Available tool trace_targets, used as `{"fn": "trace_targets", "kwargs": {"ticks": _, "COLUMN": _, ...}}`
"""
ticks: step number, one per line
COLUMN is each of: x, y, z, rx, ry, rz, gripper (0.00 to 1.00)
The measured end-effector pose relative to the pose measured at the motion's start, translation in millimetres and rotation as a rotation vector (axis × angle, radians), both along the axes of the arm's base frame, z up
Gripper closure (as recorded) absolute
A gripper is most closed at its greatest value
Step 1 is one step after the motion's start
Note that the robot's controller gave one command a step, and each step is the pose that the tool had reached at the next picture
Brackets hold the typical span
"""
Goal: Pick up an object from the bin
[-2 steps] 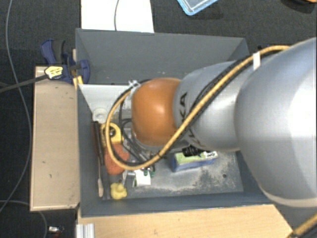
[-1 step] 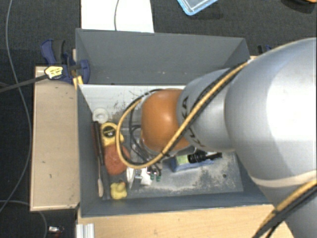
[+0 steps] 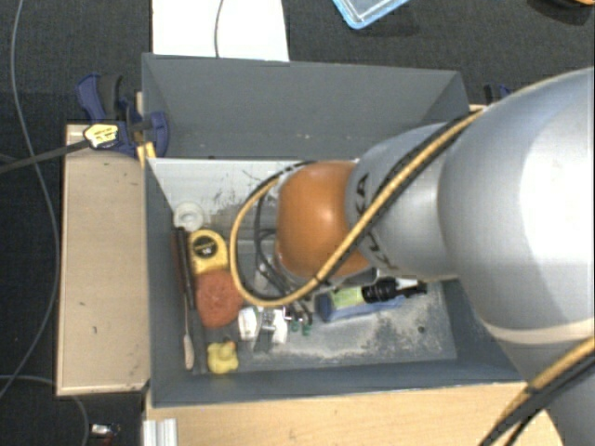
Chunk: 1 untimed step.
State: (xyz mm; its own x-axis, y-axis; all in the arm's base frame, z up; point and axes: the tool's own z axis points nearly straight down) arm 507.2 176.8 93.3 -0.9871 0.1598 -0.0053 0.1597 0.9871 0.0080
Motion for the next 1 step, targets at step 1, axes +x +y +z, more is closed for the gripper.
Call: {"fn": "trace_targets", "kwargs": {"ticks": 1, "x": 12.6, "y": -22.1, "z": 0.6, "rx": -0.002, "ry": -0.006, "rz": 0.122, "gripper": 0.00}}
